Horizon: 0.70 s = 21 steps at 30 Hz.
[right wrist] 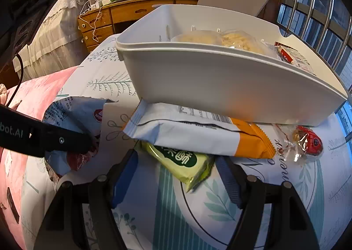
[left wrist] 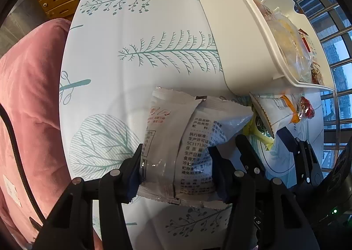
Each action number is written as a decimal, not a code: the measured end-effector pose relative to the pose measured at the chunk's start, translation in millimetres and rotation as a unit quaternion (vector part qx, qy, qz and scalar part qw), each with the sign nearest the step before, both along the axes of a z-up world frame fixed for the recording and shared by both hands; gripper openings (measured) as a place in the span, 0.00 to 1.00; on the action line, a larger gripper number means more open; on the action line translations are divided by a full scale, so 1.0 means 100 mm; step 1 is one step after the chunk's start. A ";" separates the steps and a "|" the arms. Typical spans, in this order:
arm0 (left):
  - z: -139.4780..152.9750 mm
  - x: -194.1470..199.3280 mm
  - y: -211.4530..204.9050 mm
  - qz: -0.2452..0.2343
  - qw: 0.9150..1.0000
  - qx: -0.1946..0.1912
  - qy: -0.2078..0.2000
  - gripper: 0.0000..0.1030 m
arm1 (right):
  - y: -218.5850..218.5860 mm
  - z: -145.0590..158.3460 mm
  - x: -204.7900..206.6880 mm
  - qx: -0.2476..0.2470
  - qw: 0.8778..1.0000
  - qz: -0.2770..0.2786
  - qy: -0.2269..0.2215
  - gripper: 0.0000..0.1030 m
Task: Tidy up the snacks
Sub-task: 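Grasp the white chip bag with the left tool while the right tool grasps the green packet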
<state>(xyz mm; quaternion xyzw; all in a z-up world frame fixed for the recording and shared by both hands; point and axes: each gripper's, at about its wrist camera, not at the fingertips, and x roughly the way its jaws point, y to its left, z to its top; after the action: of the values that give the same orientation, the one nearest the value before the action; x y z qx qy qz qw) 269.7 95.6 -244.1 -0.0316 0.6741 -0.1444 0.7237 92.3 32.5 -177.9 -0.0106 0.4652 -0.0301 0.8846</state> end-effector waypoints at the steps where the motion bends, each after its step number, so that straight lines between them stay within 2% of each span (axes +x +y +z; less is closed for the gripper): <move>1: 0.02 -0.01 0.03 0.001 1.000 0.000 0.000 0.52 | 0.00 0.00 -0.01 0.000 1.000 0.001 0.000 0.71; 5: 0.04 -0.05 0.06 0.007 1.000 -0.001 0.000 0.52 | 0.01 0.01 -0.03 -0.001 1.000 0.007 0.000 0.58; 11: 0.15 -0.13 0.12 0.015 1.000 -0.001 -0.005 0.52 | 0.06 0.03 -0.04 0.003 1.000 0.020 0.010 0.44; 21: 0.49 -0.37 0.35 0.032 0.999 -0.007 -0.031 0.52 | 0.16 0.12 -0.13 0.019 0.998 0.050 0.028 0.36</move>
<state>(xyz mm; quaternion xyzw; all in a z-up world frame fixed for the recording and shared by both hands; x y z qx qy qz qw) 232.9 130.7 -195.4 -0.0538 0.6487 -0.1267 0.7485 79.1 48.5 -165.7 -0.0180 0.4892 0.0236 0.8717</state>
